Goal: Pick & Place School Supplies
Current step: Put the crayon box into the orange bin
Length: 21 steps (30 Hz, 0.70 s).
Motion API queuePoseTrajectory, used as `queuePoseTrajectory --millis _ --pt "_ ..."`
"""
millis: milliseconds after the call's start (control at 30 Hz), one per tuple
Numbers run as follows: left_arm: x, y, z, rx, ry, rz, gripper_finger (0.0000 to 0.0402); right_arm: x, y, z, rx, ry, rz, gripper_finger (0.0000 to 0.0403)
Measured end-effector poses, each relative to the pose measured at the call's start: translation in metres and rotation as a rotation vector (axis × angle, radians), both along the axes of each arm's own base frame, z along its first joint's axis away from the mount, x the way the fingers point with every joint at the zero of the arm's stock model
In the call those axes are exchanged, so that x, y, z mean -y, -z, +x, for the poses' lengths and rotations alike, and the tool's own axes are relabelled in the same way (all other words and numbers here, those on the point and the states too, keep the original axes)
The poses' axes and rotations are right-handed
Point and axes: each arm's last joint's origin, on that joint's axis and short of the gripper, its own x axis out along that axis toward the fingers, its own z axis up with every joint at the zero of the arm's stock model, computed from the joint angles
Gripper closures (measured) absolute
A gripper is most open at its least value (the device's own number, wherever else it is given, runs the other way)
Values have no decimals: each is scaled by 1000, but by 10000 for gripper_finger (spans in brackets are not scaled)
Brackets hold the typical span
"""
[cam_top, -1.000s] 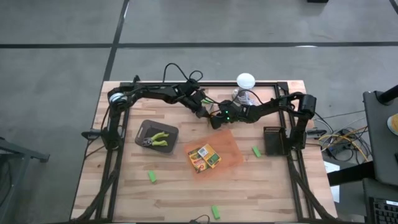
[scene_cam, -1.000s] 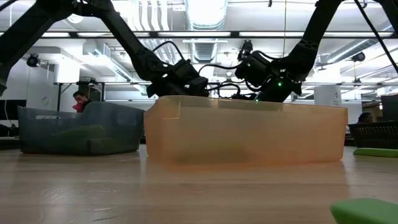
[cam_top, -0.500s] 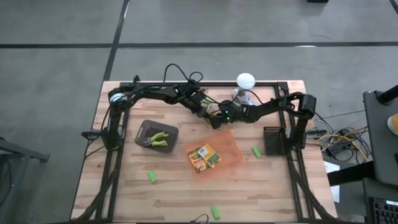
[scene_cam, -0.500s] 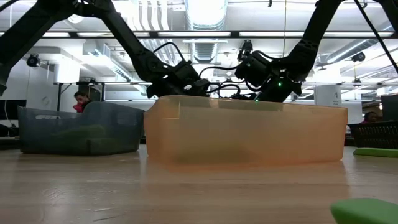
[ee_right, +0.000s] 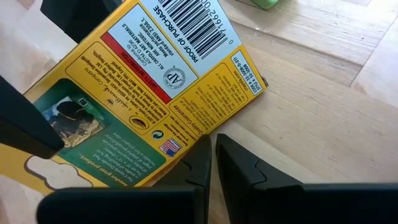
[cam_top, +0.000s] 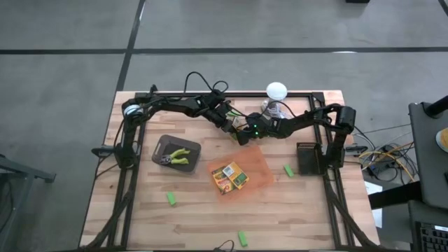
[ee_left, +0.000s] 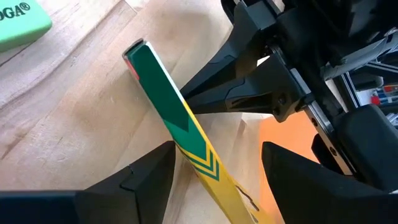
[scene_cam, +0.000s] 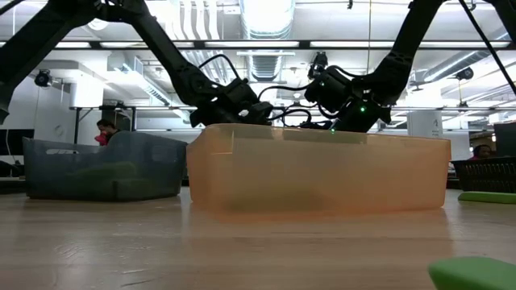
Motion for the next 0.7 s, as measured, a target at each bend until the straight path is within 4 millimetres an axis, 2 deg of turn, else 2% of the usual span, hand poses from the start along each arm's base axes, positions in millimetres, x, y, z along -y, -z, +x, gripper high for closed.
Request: queuePoseTrajectory --millis 700 --pt "2 -3 3 8 -38 -45 156 0 0 0 1 1 -1 376"
